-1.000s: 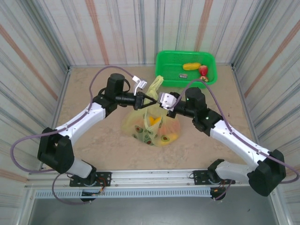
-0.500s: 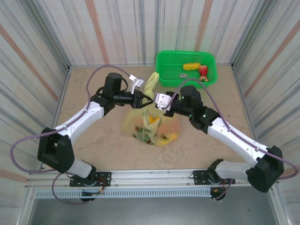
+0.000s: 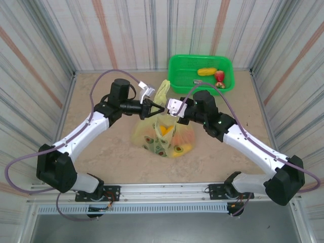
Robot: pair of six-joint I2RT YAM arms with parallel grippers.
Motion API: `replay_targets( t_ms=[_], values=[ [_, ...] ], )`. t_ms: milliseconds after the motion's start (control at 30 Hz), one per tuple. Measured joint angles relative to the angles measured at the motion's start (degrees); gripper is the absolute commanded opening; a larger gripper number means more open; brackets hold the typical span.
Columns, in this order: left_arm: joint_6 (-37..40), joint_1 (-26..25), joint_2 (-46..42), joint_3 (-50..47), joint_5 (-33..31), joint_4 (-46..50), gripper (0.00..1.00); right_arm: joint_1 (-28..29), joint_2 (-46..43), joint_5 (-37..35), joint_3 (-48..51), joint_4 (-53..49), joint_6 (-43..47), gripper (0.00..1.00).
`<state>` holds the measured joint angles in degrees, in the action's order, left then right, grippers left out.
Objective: Place the fake fruits into the plastic bag and tie a complex knot
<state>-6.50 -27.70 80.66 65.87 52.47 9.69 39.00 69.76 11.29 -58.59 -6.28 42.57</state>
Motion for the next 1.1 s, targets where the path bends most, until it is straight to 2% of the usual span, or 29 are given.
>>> replay_targets(
  t_ms=[233,433,733,1100],
  values=[
    [0.76,-1.42,0.17,1.20,-0.20,2.43,0.17,0.87,0.02,-0.59,-0.04,-0.07,0.15,0.00],
    [0.81,-1.42,0.17,1.22,-0.13,2.51,0.31,0.92,0.07,-0.96,-0.04,-0.02,0.24,0.00],
    [-0.98,-0.17,0.11,1.14,2.49,0.02,0.44,1.27,0.33,-0.70,1.62,1.07,2.12,0.00],
    [-2.99,-0.11,0.35,1.14,4.07,-2.43,0.46,3.06,0.33,1.90,1.86,2.43,2.12,0.00]
  ],
)
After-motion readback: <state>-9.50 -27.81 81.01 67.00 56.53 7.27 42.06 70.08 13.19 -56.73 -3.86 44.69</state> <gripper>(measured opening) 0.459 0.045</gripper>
